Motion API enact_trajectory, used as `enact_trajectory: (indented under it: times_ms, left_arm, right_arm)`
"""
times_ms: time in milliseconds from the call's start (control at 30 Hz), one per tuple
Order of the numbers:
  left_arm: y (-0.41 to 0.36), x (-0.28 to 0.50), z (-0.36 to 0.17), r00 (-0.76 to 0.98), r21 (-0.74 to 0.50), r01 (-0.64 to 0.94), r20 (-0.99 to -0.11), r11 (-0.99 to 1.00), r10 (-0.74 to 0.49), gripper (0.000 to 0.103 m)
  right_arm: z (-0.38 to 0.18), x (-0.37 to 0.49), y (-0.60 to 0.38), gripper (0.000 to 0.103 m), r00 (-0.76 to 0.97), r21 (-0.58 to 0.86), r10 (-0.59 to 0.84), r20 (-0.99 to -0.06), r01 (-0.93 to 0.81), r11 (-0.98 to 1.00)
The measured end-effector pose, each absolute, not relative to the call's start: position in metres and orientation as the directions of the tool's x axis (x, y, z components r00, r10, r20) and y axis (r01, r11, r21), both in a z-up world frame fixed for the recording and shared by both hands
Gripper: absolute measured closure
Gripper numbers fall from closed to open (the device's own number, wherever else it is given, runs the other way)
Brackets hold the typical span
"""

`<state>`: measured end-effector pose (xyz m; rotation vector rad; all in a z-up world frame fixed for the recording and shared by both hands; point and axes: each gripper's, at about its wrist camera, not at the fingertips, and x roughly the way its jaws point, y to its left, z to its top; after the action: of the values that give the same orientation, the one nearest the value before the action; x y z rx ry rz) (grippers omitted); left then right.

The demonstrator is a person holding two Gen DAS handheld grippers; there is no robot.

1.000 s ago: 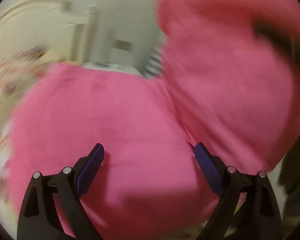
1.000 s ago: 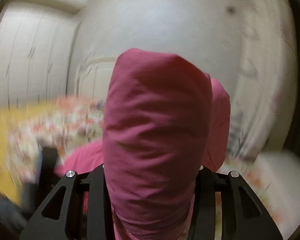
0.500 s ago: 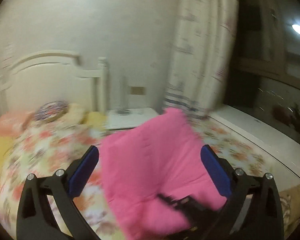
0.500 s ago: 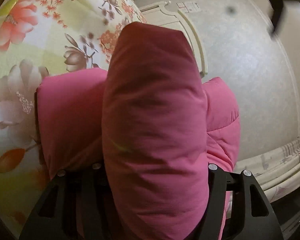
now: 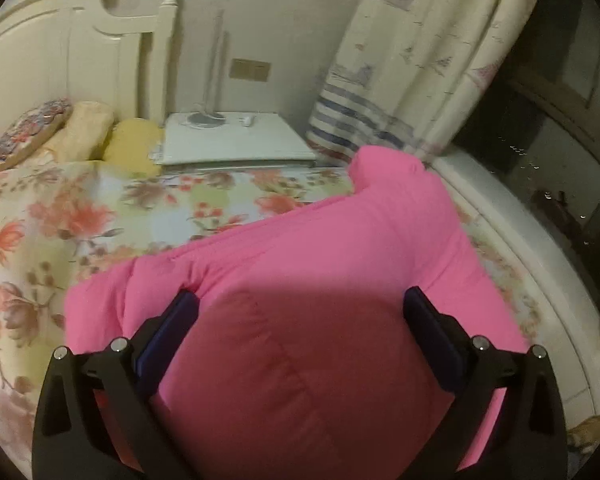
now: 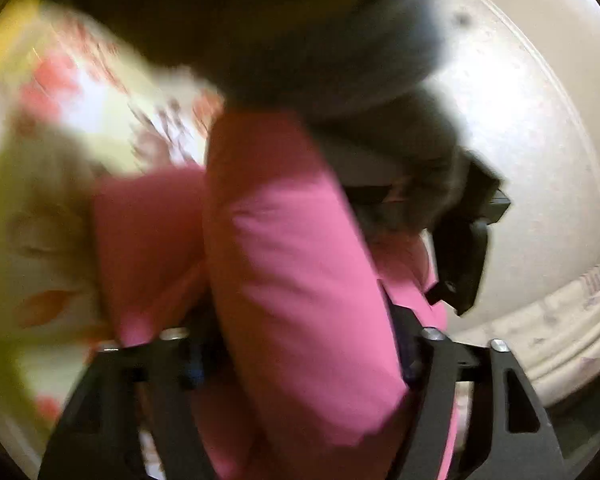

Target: Fold large clothes

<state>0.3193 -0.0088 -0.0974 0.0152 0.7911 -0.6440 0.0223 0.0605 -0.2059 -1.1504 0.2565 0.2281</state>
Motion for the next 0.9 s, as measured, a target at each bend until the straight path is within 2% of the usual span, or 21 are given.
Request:
enact_trajectory:
  times_ms: [33,67,133,200,300,367,467,533,600,667,700,800,900]
  left_arm:
    - [-0.006,0.322,-0.101,0.534,-0.21,0.536,-0.665,0.818,-0.521,0.002]
    - [-0.002,0.323,-0.102,0.537,-0.216,0.531,-0.662,0.819,-0.522,0.002]
    - [0.013,0.326,-0.107,0.543,-0.248,0.517,-0.644,0.819,-0.538,0.002]
    - [0.028,0.328,-0.112,0.551,-0.293,0.502,-0.617,0.814,-0.562,0.002]
    - [0.038,0.326,-0.113,0.557,-0.328,0.496,-0.591,0.804,-0.584,0.002]
    - [0.038,0.321,-0.11,0.563,-0.319,0.495,-0.591,0.809,-0.577,0.002]
    - [0.035,0.316,-0.108,0.571,-0.299,0.497,-0.595,0.815,-0.566,0.002]
    - [0.034,0.314,-0.109,0.58,-0.293,0.492,-0.592,0.82,-0.56,0.002]
    - [0.035,0.313,-0.11,0.587,-0.288,0.491,-0.588,0.822,-0.556,0.002]
    - [0.036,0.311,-0.111,0.591,-0.284,0.496,-0.582,0.821,-0.558,0.002]
    - [0.037,0.31,-0.111,0.586,-0.291,0.506,-0.575,0.812,-0.571,0.002]
    - [0.037,0.309,-0.113,0.582,-0.297,0.518,-0.565,0.802,-0.585,0.002]
    - [0.036,0.305,-0.113,0.592,-0.293,0.523,-0.55,0.801,-0.588,0.002]
  right_arm:
    - [-0.198,0.013,0.055,0.009,0.937,-0.842,0.09,-0.338,-0.344,0.416]
    - [-0.184,-0.001,0.043,0.007,0.909,-0.788,0.166,-0.383,-0.415,0.454]
    - [-0.156,-0.021,0.016,0.007,0.859,-0.662,0.286,-0.425,-0.51,0.548]
    - [-0.122,-0.029,-0.022,0.007,0.816,-0.494,0.389,-0.428,-0.572,0.655]
    - [-0.078,-0.009,-0.082,0.007,0.825,-0.279,0.422,-0.376,-0.535,0.798]
    - [-0.063,0.018,-0.107,0.007,0.833,-0.18,0.396,-0.386,-0.489,0.854]
    - [-0.058,0.047,-0.104,0.007,0.844,-0.206,0.327,-0.424,-0.442,0.873]
    - [-0.067,0.069,-0.093,0.007,0.825,-0.16,0.326,-0.462,-0.44,0.884]
    - [-0.095,0.088,-0.069,0.004,0.771,-0.155,0.309,-0.557,-0.462,0.873]
    - [-0.121,0.09,-0.047,0.004,0.826,-0.327,0.21,-0.523,-0.421,0.846]
    - [-0.128,0.086,-0.044,0.004,0.841,-0.368,0.184,-0.51,-0.406,0.837]
    - [-0.136,0.087,-0.049,0.004,0.829,-0.34,0.188,-0.527,-0.408,0.847]
    - [-0.146,0.088,-0.052,0.004,0.842,-0.341,0.187,-0.506,-0.395,0.853]
